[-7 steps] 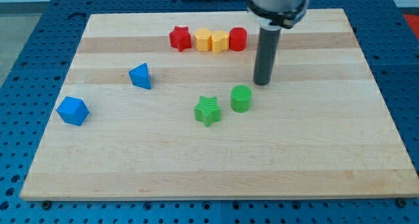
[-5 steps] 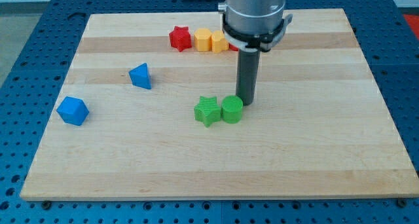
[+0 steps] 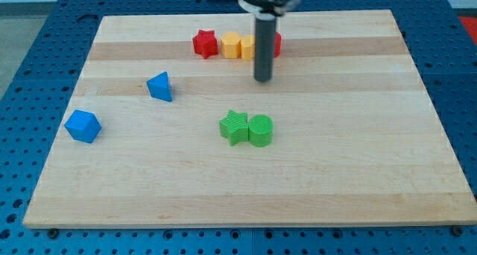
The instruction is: Push the blue triangle towards right
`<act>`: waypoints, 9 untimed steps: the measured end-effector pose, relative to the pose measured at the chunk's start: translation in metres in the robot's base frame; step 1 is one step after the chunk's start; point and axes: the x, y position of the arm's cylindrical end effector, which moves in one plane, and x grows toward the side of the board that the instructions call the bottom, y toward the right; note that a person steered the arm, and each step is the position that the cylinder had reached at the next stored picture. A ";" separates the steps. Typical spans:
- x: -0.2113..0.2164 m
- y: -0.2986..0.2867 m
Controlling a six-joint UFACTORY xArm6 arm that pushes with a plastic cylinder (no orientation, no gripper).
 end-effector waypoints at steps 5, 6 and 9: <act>0.029 -0.222; 0.060 -0.154; 0.086 0.018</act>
